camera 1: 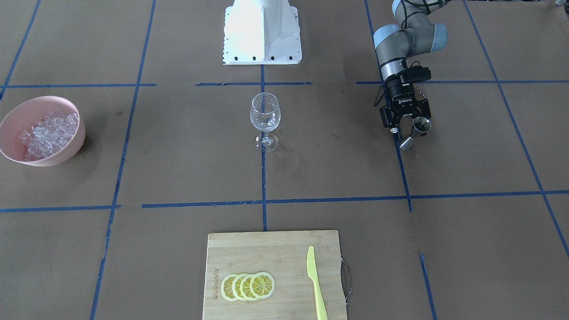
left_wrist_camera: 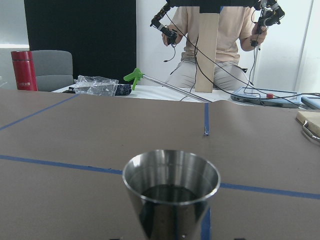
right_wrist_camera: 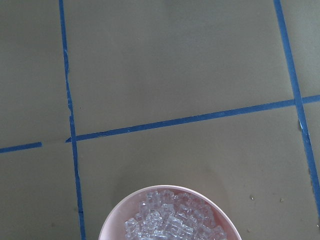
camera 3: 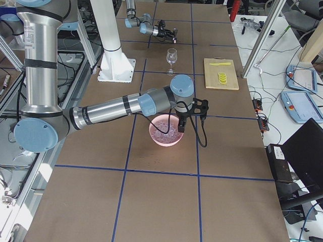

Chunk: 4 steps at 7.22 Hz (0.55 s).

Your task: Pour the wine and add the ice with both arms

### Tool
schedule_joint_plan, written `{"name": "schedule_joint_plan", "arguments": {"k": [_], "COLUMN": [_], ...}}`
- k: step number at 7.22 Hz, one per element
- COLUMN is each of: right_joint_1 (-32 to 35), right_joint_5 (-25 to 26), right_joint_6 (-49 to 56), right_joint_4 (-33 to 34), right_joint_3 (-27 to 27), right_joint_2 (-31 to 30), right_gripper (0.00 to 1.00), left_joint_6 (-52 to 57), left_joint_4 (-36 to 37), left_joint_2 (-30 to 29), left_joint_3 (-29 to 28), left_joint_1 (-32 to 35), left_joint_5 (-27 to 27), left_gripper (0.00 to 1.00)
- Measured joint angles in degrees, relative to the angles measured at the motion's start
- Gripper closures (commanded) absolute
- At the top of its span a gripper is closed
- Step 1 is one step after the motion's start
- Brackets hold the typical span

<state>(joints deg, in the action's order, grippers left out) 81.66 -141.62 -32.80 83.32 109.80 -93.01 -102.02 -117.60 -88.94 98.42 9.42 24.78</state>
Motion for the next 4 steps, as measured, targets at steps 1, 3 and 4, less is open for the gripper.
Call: {"name": "schedule_joint_plan", "arguments": {"k": [1,3,4], "right_joint_1": [-0.23,-0.47,-0.54], "right_joint_5": [0.04,0.18,0.24], "right_joint_6": [-0.28,-0.41,-0.42], "right_joint_4": [0.00,0.00,0.00], "right_joint_3": [0.16,0.18,0.17], "right_joint_2": [0.04,0.15,0.17], "right_gripper": [0.00,0.00,0.00], "left_joint_6": [0.09,-0.06,-0.14], "left_joint_4": [0.00,-0.06,-0.08], "left_joint_2": [0.00,-0.12,-0.27], "left_joint_3": [-0.17,-0.56,-0.74], "left_joint_1": [0.52,0.88,0.85], "left_joint_5": [0.05,0.12,0.15], "left_gripper": [0.51,0.63,0.73]}}
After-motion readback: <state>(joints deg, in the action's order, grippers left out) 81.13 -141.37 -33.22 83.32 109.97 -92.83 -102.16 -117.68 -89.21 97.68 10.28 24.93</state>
